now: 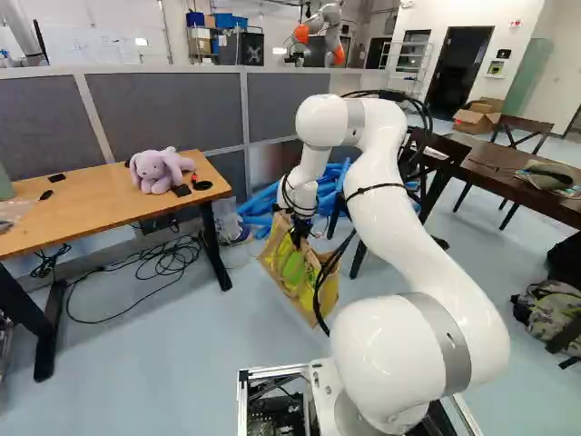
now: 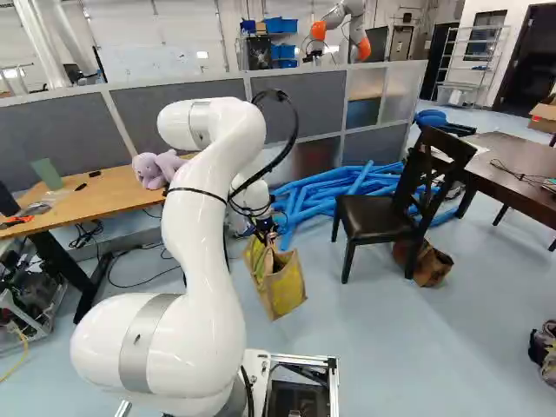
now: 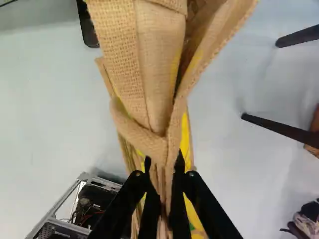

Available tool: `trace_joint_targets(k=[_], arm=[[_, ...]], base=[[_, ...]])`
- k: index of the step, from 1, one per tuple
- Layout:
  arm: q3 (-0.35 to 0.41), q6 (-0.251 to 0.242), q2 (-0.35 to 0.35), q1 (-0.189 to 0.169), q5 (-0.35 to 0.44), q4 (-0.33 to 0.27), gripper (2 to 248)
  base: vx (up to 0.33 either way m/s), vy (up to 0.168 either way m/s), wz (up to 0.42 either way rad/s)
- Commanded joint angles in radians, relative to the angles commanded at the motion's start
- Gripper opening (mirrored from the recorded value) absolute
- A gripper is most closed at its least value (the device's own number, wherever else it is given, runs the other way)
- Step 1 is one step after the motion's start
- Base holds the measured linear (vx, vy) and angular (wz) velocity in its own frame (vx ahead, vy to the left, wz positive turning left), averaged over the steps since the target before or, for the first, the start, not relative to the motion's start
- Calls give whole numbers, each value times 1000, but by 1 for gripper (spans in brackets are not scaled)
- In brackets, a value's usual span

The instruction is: Pick up the bag on the ground and place it on the table

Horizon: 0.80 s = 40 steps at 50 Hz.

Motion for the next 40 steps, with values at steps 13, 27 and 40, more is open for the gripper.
trace_joint_targets(k=[13,27,40], arm=[[17,0,41,0,-10,20,22],[35,0,84,-1,-12,39,22],[55,0,126,-1,-12,33,22]], base=[[0,0,0],[0,0,0],[0,0,0]])
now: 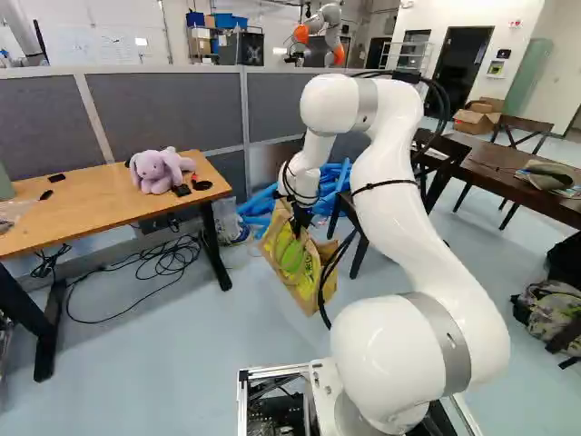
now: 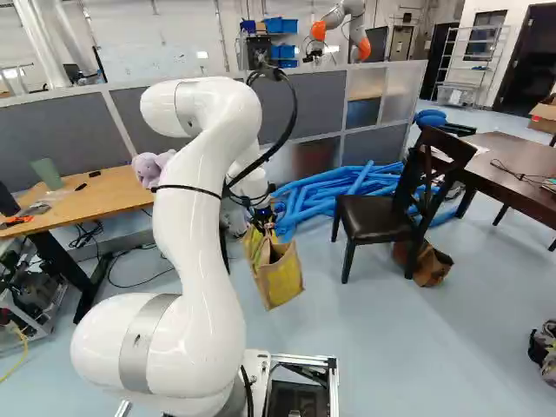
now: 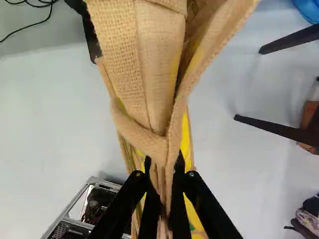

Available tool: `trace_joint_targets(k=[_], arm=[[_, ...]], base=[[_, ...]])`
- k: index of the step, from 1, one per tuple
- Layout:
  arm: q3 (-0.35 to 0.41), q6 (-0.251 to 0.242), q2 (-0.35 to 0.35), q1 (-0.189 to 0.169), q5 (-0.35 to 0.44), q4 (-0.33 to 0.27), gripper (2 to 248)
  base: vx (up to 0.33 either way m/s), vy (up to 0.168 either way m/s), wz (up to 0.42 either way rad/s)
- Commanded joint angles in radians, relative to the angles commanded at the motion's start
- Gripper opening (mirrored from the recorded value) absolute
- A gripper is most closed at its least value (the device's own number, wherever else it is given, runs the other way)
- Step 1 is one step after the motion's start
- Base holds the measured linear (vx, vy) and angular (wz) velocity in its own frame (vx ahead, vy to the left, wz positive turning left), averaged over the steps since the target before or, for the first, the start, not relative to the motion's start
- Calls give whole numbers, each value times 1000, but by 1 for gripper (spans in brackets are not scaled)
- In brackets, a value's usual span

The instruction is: Pick up the bag on the ground and place it on the table

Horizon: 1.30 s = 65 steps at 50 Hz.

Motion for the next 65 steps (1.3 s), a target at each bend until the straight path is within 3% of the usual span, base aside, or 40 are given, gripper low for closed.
trace_joint_targets(k=[36,65], arm=[[53,0,116,0,-5,-41,22],[88,0,208,-1,-89,-83,22]], base=[[0,0,0],[0,0,0]])
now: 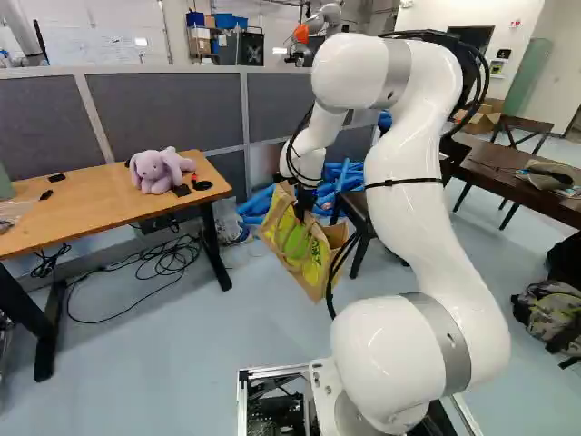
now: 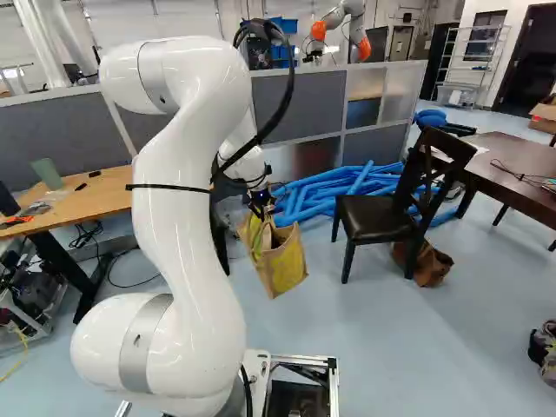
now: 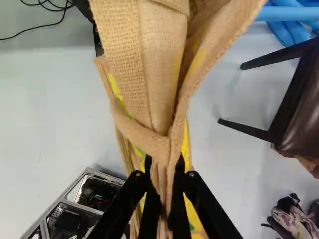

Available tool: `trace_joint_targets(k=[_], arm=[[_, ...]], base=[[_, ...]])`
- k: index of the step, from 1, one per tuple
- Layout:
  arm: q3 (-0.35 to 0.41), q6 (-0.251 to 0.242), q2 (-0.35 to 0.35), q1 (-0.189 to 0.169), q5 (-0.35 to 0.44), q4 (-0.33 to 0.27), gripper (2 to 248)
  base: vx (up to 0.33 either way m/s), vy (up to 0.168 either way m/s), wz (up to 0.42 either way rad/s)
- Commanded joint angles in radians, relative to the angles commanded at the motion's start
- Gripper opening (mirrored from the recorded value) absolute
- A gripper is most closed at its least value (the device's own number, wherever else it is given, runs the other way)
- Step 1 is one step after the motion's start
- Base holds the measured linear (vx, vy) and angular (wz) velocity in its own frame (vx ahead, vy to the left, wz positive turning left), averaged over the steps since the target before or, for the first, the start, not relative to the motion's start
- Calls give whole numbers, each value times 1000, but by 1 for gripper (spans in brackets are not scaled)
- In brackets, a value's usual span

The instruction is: Pick up the bag on the ground and place it on the table

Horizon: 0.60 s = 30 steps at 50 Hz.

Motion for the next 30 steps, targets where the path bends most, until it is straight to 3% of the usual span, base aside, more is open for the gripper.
trace_joint_targets(k=[30], arm=[[32,0,96,0,-97,-54,22]], base=[[0,0,0]])
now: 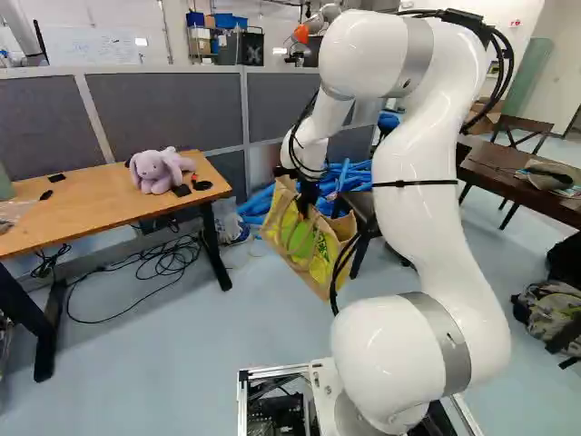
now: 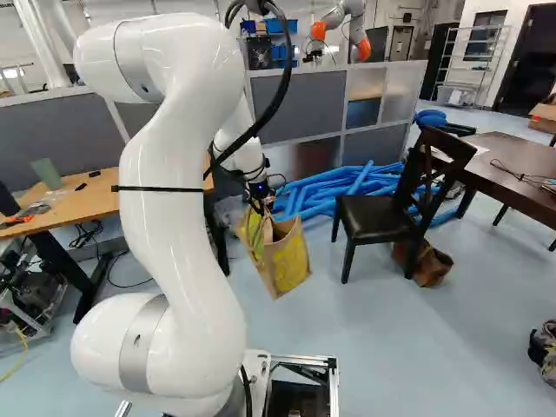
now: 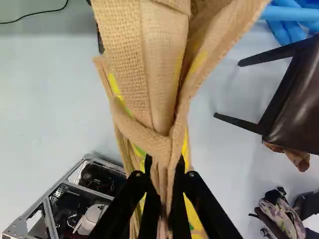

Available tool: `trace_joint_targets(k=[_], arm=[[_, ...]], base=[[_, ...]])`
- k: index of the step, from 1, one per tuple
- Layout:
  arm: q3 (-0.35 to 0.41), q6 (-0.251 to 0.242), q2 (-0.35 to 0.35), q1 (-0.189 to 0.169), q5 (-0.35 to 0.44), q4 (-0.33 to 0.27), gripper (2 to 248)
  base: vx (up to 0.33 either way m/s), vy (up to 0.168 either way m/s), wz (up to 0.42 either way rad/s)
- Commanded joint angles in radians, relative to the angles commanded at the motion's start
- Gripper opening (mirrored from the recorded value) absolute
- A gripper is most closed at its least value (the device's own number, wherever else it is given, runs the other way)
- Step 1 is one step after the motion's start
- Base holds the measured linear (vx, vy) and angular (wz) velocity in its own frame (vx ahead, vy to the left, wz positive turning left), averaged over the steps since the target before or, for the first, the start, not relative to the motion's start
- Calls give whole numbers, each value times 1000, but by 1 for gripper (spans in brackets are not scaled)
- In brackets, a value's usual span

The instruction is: Pick up the bag on the ground and place it on the table

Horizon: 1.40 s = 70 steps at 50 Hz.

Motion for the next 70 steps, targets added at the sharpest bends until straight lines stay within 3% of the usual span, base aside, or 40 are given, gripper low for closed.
trace_joint_targets(k=[45,70], arm=[[25,0,135,-1,-110,-90,22],[14,0,193,-2,-159,-21,22]], base=[[0,0,0],[0,0,0]])
